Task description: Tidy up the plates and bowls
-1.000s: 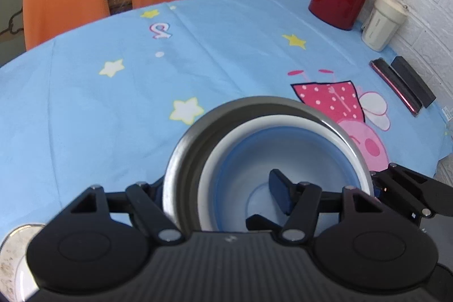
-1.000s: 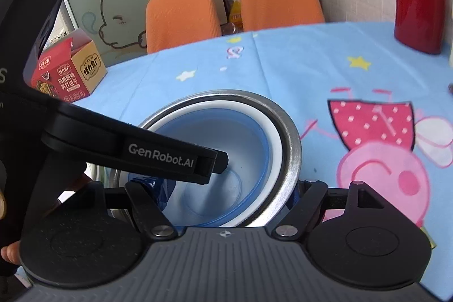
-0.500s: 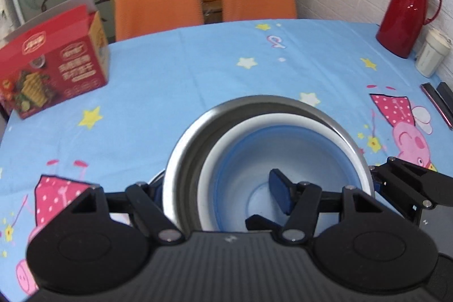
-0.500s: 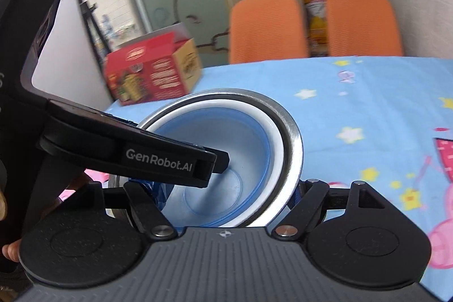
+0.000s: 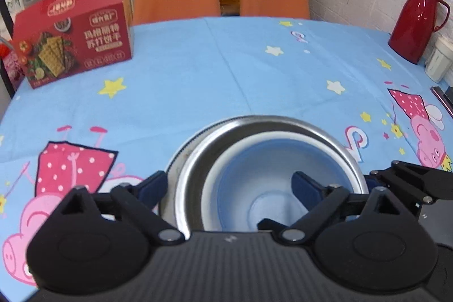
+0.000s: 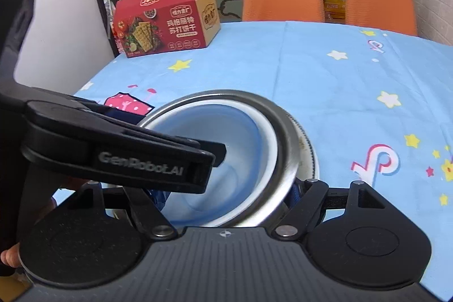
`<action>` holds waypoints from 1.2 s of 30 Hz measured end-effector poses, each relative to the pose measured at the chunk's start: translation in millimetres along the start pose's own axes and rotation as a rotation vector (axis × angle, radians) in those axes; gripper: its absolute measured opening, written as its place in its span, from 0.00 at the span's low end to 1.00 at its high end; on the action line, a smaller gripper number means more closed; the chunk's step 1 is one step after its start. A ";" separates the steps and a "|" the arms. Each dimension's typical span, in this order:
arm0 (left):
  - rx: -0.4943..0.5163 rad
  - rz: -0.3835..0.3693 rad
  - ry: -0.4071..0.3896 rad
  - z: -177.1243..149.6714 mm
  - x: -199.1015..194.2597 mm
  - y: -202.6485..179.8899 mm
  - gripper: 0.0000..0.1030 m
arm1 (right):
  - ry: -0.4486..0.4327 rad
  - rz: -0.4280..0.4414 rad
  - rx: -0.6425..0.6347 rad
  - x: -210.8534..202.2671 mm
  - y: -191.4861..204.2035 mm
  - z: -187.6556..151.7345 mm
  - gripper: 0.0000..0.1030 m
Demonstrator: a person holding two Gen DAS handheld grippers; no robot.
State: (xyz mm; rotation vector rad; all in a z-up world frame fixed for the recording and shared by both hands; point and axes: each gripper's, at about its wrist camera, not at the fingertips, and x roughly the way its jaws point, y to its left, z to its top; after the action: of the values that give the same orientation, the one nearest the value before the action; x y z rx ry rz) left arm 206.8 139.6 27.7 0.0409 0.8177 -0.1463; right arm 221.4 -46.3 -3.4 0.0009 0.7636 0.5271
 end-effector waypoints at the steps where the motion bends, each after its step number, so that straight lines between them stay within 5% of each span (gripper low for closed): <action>1: 0.000 0.024 -0.042 0.0 -6.9 0.1 0.97 | -0.006 -0.015 0.000 -1.6 -1.0 0.4 0.62; 12: -0.096 0.147 -0.200 -2.4 -52.0 -8.9 0.97 | -0.171 -0.102 0.089 -54.5 -36.5 0.1 0.62; 24: -0.105 0.198 -0.253 -80.8 -91.5 -78.9 0.97 | -0.299 -0.189 0.276 -113.4 -75.2 -70.7 0.63; 36: -0.068 0.174 -0.242 -163.4 -114.5 -118.3 0.97 | -0.346 -0.196 0.248 -156.3 -56.6 -140.2 0.64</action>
State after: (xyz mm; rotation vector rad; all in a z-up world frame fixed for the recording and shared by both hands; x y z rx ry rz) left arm -5.9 50.8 1.9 0.0299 0.5741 0.0407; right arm 61.0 -192.9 -13.3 0.2402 0.4788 0.2335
